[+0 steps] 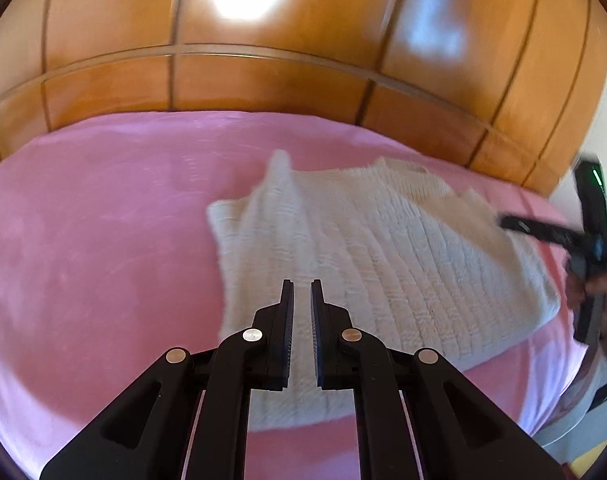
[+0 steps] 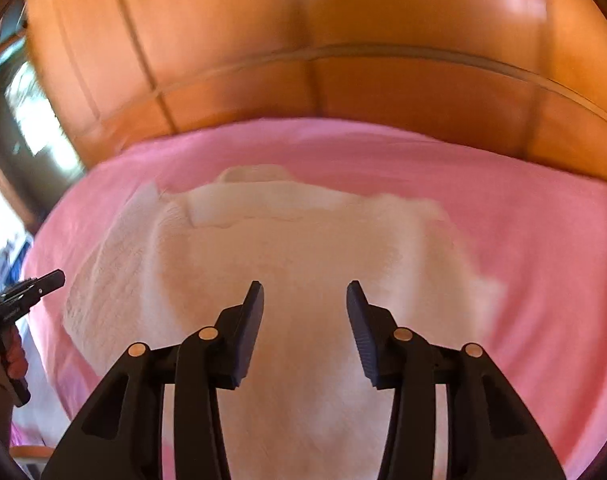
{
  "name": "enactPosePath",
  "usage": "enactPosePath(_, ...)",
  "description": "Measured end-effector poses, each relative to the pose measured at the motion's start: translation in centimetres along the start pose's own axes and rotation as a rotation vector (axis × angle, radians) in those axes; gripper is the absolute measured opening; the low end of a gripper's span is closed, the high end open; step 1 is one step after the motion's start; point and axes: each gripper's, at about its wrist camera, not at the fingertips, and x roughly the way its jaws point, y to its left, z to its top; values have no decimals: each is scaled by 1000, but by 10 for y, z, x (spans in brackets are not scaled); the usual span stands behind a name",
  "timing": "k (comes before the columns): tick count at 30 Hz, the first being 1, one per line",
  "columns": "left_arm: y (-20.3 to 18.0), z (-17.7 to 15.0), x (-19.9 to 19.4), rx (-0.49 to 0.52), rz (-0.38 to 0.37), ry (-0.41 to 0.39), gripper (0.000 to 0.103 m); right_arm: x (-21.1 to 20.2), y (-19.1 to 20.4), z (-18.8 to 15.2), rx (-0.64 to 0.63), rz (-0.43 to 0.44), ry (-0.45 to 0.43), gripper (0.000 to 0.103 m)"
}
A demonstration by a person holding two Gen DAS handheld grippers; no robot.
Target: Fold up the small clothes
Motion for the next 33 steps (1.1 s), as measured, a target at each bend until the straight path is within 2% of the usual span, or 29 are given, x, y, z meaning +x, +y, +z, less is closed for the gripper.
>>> enactPosePath(5, -2, -8, 21, 14, 17, 40, 6, 70, 28, 32, -77, -10, 104, 44)
enactPosePath(8, 8, -13, 28, -4, 20, 63, 9, 92, 39, 28, -140, -37, 152, 5)
enactPosePath(11, 13, -17, 28, -35, 18, 51, 11, 86, 44, 27, -173, -65, 112, 4)
enactPosePath(15, 22, -15, 27, -108, 49, 33, 11, 65, 36, 45, -105, -86, -11, 3)
enactPosePath(17, 24, -14, 28, -124, 88, 33, 10, 67, 30, 55, -67, -93, -30, 3)
enactPosePath(19, 25, -16, 35, -135, 165, 46, 10, 83, 31, 58, -75, -121, -17, 3)
enactPosePath(21, 24, -17, 40, -133, 265, 52, 11, 103, 30, 49, -74, -135, 30, 3)
enactPosePath(22, 25, -19, 38, -151, 275, 55, 11, 109, 31, 45, -74, -132, 44, 4)
enactPosePath(23, 27, -17, 37, -182, 289, 65, 22, 110, 31, 42, -75, -126, 42, 5)
enactPosePath(25, 29, -13, 33, -207, 309, 60, 26, 102, 29, 46, -44, -86, 20, 16)
enactPosePath(26, 27, -11, 29, -204, 306, 44, 26, 92, 24, 47, -15, -59, 4, 35)
enactPosePath(27, 23, -8, 23, -185, 302, 20, 26, 77, 17, 48, 15, -50, -30, 44)
enactPosePath(30, 2, 3, 12, -86, 253, -42, 26, 42, -2, 41, 70, -30, -79, 44)
enactPosePath(33, -20, 11, 16, -6, 179, -64, 35, 21, -18, 25, 102, -38, -76, 45)
